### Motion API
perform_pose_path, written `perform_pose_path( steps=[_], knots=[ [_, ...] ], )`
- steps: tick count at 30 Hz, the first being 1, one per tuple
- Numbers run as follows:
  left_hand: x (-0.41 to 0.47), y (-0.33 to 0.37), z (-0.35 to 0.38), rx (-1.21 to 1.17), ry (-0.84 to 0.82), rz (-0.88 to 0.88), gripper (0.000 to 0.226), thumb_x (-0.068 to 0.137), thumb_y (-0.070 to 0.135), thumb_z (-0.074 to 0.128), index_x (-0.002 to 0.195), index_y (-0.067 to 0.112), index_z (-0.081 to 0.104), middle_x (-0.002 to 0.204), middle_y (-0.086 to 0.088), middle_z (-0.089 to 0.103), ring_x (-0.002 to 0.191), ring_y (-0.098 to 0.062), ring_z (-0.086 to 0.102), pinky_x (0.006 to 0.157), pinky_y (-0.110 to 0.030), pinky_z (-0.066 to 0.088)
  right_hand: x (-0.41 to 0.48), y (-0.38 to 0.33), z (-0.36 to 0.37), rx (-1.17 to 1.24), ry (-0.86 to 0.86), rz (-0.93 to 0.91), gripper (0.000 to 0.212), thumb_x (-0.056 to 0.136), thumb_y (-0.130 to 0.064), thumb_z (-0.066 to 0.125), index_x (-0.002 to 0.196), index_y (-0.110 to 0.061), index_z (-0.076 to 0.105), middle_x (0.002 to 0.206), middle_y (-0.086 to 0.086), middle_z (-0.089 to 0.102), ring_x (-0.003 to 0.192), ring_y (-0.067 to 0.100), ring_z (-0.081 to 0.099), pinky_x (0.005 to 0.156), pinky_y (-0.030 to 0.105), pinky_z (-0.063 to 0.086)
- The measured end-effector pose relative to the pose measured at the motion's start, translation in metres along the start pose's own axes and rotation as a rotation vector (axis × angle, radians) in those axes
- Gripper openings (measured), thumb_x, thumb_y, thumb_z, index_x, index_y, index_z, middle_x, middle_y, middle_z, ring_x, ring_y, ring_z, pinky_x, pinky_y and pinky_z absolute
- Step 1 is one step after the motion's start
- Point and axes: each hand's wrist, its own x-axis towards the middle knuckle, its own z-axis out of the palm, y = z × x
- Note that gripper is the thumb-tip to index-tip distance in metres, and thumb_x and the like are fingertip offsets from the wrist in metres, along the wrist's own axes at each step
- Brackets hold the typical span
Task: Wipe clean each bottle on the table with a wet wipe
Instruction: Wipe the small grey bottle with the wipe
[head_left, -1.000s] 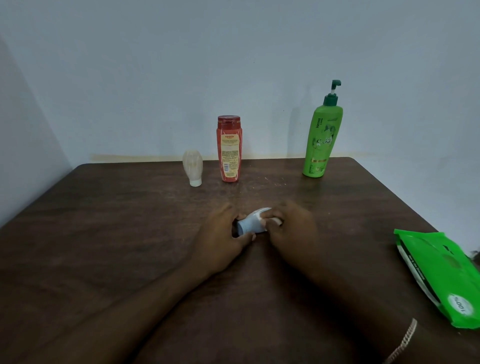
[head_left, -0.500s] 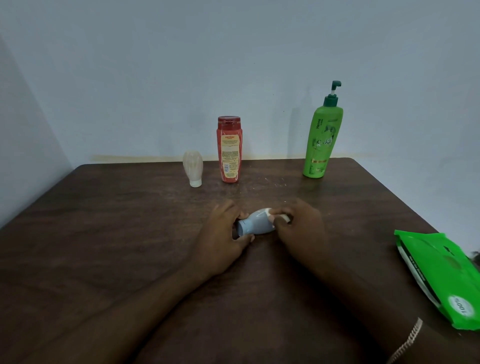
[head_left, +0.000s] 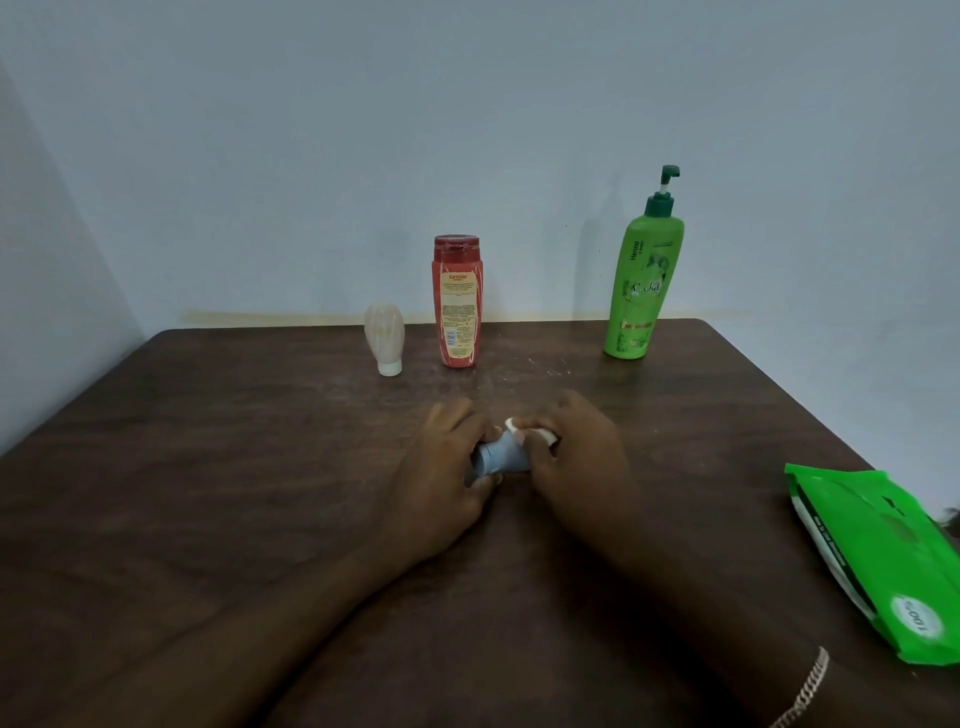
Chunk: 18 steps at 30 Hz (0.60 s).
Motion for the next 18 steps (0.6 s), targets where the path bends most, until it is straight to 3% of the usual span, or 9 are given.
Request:
perform_pose_path(
  steps=[3,5,8,12,14,18],
  knots=[
    [-0.001,0.0,0.0,-0.003,0.007,0.006,0.039,0.074,0.017,0.082,0.106,0.022,0.062,0.105,0.014,0.049,0.098,-0.004,0.043,0.08,-0.015,0.036,0.004,0.005,-0.009,-0.015,-0.01,0.044,0.02,0.094,-0.019,0.061,0.106,-0.009,0.074,0.095,0.003,0.063,0.086,0.012,0.057,0.077,0.019,0.038],
    [-0.001,0.0,0.001,0.002,0.017,0.014,0.039,0.073,0.017,0.082,0.107,0.021,0.062,0.106,0.015,0.047,0.098,-0.003,0.042,0.08,-0.013,0.035,0.007,0.014,-0.021,0.035,0.023,0.083,0.017,0.091,-0.017,0.065,0.102,-0.012,0.077,0.079,-0.01,0.058,0.069,0.0,0.051,0.068,0.005,0.036],
    [0.0,0.001,0.003,0.017,0.028,0.043,0.038,0.072,0.015,0.082,0.104,0.019,0.062,0.103,0.016,0.045,0.095,-0.001,0.04,0.078,-0.012,0.035,0.008,0.019,-0.03,0.074,0.038,0.129,0.014,0.089,-0.013,0.067,0.099,-0.012,0.078,0.09,0.001,0.07,0.071,0.001,0.053,0.065,-0.004,0.033],
    [0.0,0.002,0.005,0.022,0.041,0.046,0.04,0.069,0.014,0.084,0.101,0.019,0.061,0.102,0.017,0.043,0.093,-0.001,0.039,0.076,-0.011,0.036,0.003,-0.003,-0.019,-0.072,-0.068,0.016,0.019,0.095,-0.016,0.058,0.107,-0.009,0.071,0.105,0.007,0.057,0.092,0.017,0.054,0.076,0.015,0.04],
    [-0.001,0.001,0.005,0.012,0.041,0.038,0.04,0.068,0.013,0.084,0.097,0.022,0.057,0.101,0.017,0.043,0.091,-0.001,0.039,0.074,-0.012,0.035,-0.003,-0.015,-0.016,-0.088,-0.151,-0.102,0.016,0.092,-0.014,0.06,0.105,-0.009,0.068,0.11,0.006,0.054,0.093,0.014,0.051,0.082,0.024,0.042],
    [-0.001,0.0,0.006,-0.019,0.036,0.009,0.045,0.071,0.016,0.083,0.092,0.031,0.046,0.098,0.015,0.044,0.086,-0.001,0.042,0.07,-0.014,0.034,-0.007,-0.016,-0.02,-0.066,-0.225,-0.224,0.009,0.09,-0.012,0.063,0.097,-0.008,0.065,0.106,0.004,0.051,0.088,0.013,0.049,0.076,0.026,0.043]
  ],
)
